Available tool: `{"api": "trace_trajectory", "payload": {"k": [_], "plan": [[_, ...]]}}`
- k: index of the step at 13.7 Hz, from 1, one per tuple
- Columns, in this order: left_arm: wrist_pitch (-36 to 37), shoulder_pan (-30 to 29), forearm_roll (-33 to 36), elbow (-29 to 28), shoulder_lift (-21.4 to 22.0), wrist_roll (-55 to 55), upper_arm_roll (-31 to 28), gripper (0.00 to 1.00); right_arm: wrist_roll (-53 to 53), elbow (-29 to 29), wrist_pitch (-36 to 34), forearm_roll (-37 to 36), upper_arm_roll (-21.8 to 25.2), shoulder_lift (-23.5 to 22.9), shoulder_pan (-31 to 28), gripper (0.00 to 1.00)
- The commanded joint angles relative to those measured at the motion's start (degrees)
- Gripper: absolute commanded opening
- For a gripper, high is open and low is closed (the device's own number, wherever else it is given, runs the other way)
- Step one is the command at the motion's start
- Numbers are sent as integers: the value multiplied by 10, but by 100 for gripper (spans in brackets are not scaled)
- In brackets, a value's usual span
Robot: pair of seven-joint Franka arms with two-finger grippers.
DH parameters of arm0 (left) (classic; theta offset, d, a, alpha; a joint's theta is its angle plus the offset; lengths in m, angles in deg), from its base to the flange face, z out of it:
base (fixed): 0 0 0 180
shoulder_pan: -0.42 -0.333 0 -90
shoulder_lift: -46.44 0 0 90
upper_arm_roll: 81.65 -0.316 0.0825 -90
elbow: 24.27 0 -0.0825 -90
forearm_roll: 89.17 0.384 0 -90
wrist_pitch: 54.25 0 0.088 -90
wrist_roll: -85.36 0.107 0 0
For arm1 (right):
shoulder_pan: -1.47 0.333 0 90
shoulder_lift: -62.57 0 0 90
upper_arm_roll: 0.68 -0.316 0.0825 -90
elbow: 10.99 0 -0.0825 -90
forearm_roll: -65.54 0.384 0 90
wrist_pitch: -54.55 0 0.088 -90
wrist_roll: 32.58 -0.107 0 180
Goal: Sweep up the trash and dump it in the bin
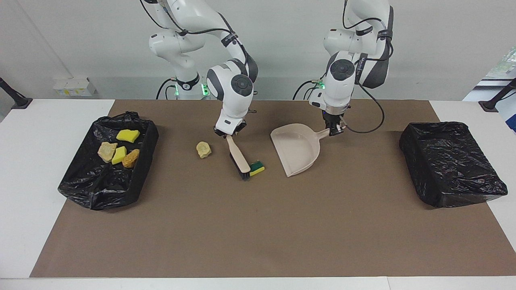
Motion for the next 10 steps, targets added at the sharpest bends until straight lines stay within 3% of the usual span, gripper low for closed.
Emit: {"api": "trace_trajectory", "payload": {"k": [1,3,6,8,10], "plan": [[-16,-5,11,-11,2,6,3,0,23,-5,20,38,-24,11,-7,0],[-15,-6,11,-11,2,9,3,0,23,-6,27,44,-47,15,-7,0],[-9,-6,11,-11,3,13,3,0,77,-6,37,140,-60,15,-7,0],[-9,-7,11,-11,3,38,3,0,108,0,46,161,-76,15,-7,0],[-10,-7,11,-11,3,39,3,0,112,1,35,192,-80,41,-9,0]]}}
